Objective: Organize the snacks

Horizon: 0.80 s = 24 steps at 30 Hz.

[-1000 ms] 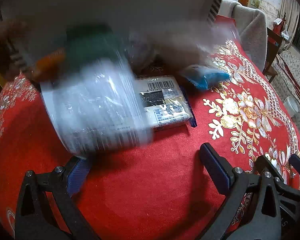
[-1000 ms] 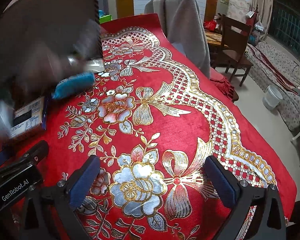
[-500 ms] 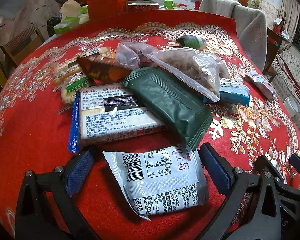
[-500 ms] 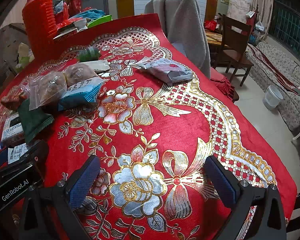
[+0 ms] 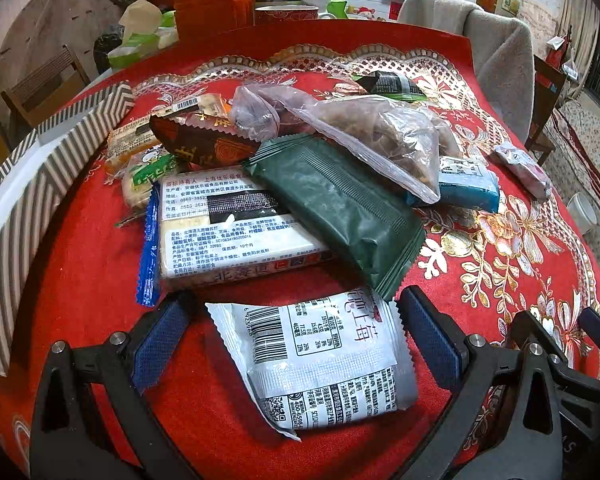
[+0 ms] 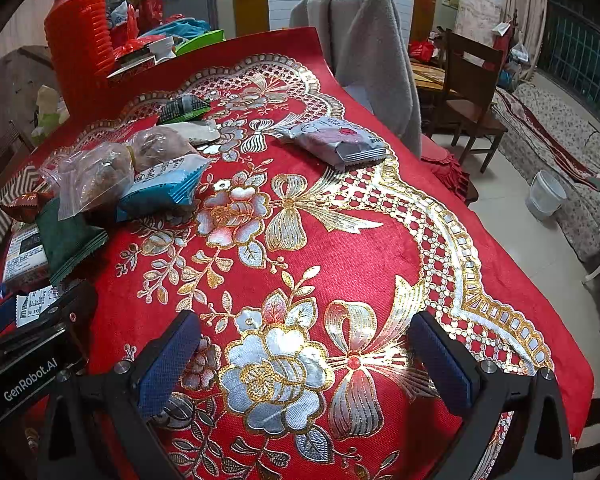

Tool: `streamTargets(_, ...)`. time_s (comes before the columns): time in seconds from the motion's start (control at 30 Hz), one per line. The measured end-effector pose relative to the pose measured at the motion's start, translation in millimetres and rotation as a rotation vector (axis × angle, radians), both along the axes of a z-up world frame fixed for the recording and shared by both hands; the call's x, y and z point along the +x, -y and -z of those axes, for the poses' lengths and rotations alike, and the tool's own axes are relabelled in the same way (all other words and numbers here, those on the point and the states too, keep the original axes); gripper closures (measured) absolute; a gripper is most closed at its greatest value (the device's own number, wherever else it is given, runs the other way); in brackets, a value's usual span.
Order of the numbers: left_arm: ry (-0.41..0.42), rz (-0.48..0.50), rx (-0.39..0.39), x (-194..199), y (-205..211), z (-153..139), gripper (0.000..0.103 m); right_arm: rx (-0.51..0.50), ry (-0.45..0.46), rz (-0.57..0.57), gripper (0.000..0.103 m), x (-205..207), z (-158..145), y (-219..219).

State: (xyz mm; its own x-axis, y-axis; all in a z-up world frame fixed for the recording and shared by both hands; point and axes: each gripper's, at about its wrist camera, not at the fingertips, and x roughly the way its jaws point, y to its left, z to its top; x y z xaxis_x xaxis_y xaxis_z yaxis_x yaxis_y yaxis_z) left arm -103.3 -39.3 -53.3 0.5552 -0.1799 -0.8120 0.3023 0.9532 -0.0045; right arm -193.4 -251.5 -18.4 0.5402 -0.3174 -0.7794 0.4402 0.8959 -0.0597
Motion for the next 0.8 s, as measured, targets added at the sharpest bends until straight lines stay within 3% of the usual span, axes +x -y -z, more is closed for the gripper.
streamTargets(0.8, 0.000, 0.001, 0.001, 2.0, -1.8, -0.8, 0.000, -0.004, -0.023, -0.008, 0.000, 4.1, -0.1, 1.7)
